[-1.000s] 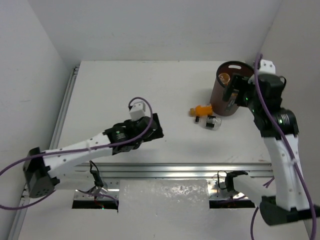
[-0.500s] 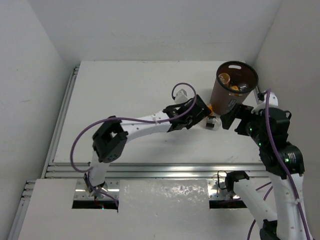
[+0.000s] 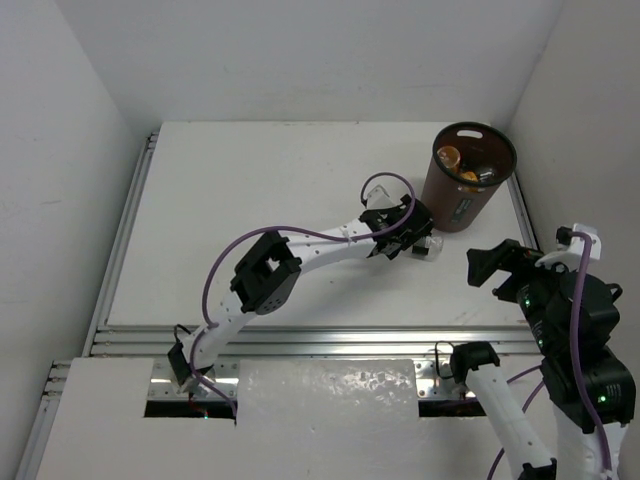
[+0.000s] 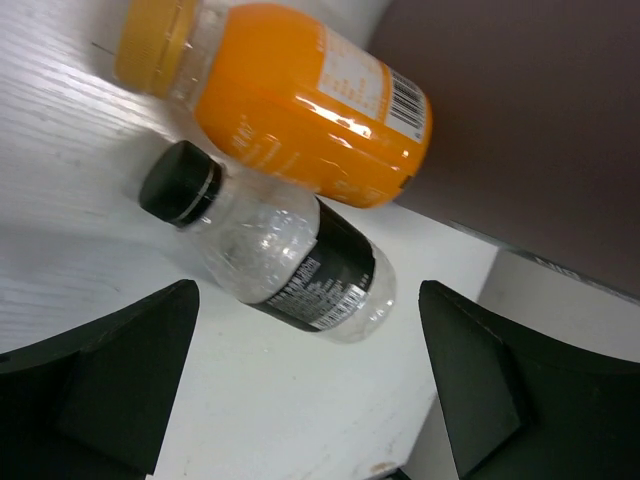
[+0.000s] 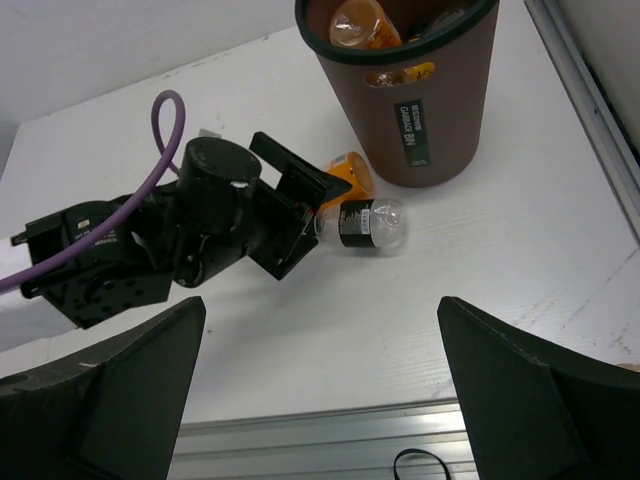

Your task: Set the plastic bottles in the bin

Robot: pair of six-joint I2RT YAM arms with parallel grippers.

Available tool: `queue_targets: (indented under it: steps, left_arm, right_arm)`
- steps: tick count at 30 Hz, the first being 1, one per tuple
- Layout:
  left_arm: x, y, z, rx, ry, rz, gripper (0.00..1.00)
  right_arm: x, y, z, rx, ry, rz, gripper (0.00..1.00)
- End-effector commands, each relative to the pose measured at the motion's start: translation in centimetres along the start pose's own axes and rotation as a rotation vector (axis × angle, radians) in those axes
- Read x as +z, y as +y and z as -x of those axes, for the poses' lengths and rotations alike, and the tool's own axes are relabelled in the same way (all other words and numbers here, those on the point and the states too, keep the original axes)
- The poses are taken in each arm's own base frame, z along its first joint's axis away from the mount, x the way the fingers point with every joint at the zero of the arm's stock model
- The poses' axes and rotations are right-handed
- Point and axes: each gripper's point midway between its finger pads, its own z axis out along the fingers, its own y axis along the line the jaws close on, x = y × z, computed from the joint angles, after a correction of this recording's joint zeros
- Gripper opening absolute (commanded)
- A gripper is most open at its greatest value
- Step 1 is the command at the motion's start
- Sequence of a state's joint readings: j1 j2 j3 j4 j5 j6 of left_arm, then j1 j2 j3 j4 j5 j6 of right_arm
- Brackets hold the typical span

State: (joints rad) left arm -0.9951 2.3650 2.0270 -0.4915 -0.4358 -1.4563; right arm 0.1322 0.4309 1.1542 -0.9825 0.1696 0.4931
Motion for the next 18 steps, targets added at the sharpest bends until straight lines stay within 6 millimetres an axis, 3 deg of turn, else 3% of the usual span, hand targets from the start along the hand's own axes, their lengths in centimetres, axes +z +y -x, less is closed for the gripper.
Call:
queue_targets:
  steps: [1, 10, 18]
  left_arm:
    - [-0.6, -1.3, 0.5, -0.001, -0.041, 0.001, 0.89]
    - [2.8, 1.0, -1.5, 0.063, -0.021, 0.054, 0.88]
    - [4.3, 3.5, -3.5, 0.122, 0.036, 0.089, 0.74]
  right_arm:
    - [0.3, 0.1, 0.1, -0.018, -0.002, 0.006, 0.99]
    - [0.3, 0.7, -0.1, -0.01, -0.008, 0.042, 0.99]
    - [0.3, 1.0, -0.5, -0.015, -0.004, 0.072, 0.99]
